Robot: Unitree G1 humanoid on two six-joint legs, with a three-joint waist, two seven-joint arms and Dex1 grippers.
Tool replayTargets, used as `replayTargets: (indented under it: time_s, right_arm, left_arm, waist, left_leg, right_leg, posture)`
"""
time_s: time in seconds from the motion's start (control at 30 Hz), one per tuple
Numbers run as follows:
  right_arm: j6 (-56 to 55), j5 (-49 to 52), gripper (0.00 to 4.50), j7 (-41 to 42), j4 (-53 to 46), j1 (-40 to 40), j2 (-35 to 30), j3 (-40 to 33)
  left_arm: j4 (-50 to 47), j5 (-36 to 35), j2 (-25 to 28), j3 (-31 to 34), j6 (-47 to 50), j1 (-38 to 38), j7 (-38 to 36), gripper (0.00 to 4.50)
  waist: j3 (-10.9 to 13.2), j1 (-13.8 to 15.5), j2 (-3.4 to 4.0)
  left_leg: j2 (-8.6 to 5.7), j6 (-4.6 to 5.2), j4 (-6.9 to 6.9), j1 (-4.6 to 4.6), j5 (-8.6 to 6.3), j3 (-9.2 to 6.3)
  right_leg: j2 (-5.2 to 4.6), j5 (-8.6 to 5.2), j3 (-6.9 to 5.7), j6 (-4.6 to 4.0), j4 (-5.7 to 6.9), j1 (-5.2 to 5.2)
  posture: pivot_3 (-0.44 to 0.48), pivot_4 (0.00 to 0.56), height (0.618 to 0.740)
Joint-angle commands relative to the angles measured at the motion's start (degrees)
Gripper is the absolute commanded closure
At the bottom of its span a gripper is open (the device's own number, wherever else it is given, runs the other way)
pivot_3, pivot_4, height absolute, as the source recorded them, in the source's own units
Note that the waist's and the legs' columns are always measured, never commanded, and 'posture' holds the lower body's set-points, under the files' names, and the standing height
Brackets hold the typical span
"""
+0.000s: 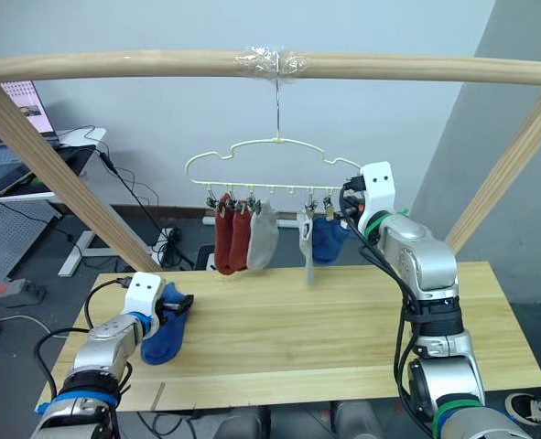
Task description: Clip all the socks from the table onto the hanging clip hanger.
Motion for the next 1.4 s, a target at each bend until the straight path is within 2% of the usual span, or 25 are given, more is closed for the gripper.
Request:
replayTargets:
  time_s: [0.03, 0.17, 0.27, 0.57, 0.73, 1.03, 1.13, 1.23, 1.4]
  right_arm:
    - [1.16, 0.58, 4.47, -0.62, -2.94, 0.31, -0.28, -0.58]
    - [1.72, 0.63, 4.47, -0.91, -3.65, 0.46, -0.30, -0.90]
    - [1.78, 0.92, 4.50, -1.05, -3.31, 0.09, 0.08, -1.00]
    - [1.38, 1.20, 4.50, -0.51, -2.11, -1.02, -0.18, -1.24]
    - [2.28, 2.03, 4.50, -0.53, -1.82, -1.84, 0.10, -1.98]
    - [14.04, 7.70, 4.50, 1.04, -5.20, -3.05, -3.13, -5.62]
    - [22.42, 11.29, 4.50, -1.66, -5.66, -5.86, -0.55, -11.40]
    - [28.43, 12.89, 4.50, -4.07, -5.65, -8.64, 1.98, -15.72]
    - [32.84, 13.14, 4.50, -6.13, -5.47, -11.23, 4.09, -18.65]
  left_arm:
    - [4.75, 0.70, 1.00, 0.46, 0.31, -1.70, -0.90, 0.00]
    - [5.96, 0.71, 0.57, -0.35, 3.67, -1.48, -3.28, 0.00]
    - [5.22, 0.54, 0.18, -0.18, 3.33, -0.42, -4.27, 0.61]
    - [-2.58, -1.45, -2.32, 1.60, 4.55, 4.75, -4.54, 3.07]
    - [-11.82, -2.67, -4.61, 0.91, 5.82, 8.37, -5.95, 4.47]
    - [-45.70, -14.87, -11.65, -0.92, 18.82, 15.78, -9.35, 4.47]
    - [-55.60, -15.95, -14.60, -6.67, 20.68, 16.09, -9.14, 4.47]
    - [-60.80, -15.07, -18.17, -13.09, 20.67, 14.74, -8.16, 4.47]
    - [-61.26, -12.93, -24.36, -19.65, 18.96, 11.11, -4.94, 4.47]
  waist:
    - [0.00, -0.07, 0.00]
    - [-0.01, -0.12, 0.01]
    - [-0.02, -0.17, 0.03]
    - [-0.05, -0.14, 0.09]
    - [-0.06, -0.06, 0.10]
    - [0.01, 0.06, -0.01]
    - [0.01, 0.03, -0.01]
    - [0.01, 0.02, -0.01]
    - [0.00, -0.05, 0.00]
  left_leg:
    - [0.00, 0.00, -0.01, 0.00, 0.00, 0.00]
    - [0.00, 0.00, -0.01, 0.08, 0.00, 0.01]
    - [0.00, 0.00, -0.01, 0.15, 0.00, 0.02]
    - [0.00, 0.00, -0.03, 0.16, 0.00, 0.04]
    - [0.00, 0.00, -0.03, 0.16, 0.00, 0.05]
    - [0.02, -0.01, -0.03, -0.08, 0.00, -0.04]
    - [0.01, -0.01, -0.01, -0.08, 0.00, 0.00]
    - [-0.01, -0.01, 0.01, -0.12, 0.00, 0.04]
    - [-0.01, 0.00, 0.00, -0.16, 0.00, 0.03]
  right_leg:
    - [0.00, 0.00, 0.00, 0.00, 0.00, 0.00]
    - [0.00, 0.00, 0.01, 0.00, 0.05, 0.03]
    - [0.00, 0.00, 0.03, 0.00, 0.06, 0.06]
    - [-0.04, 0.00, 0.05, 0.00, 0.06, 0.07]
    - [-0.04, 0.00, 0.05, 0.00, 0.05, 0.07]
    - [-0.04, 0.00, -0.02, 0.00, -0.04, -0.03]
    - [-0.04, 0.00, 0.01, 0.00, -0.05, -0.02]
    - [-0.04, 0.01, 0.05, 0.01, -0.10, -0.02]
    - [-0.01, 0.01, 0.02, 0.01, -0.12, -0.05]
  posture:
    - [-0.064, 0.164, 0.740]
    - [-0.063, 0.162, 0.740]
    - [-0.059, 0.159, 0.740]
    - [-0.050, 0.151, 0.740]
    - [-0.046, 0.146, 0.740]
    - [-0.054, 0.133, 0.740]
    - [-0.057, 0.130, 0.740]
    - [-0.066, 0.123, 0.740]
    - [-0.078, 0.120, 0.740]
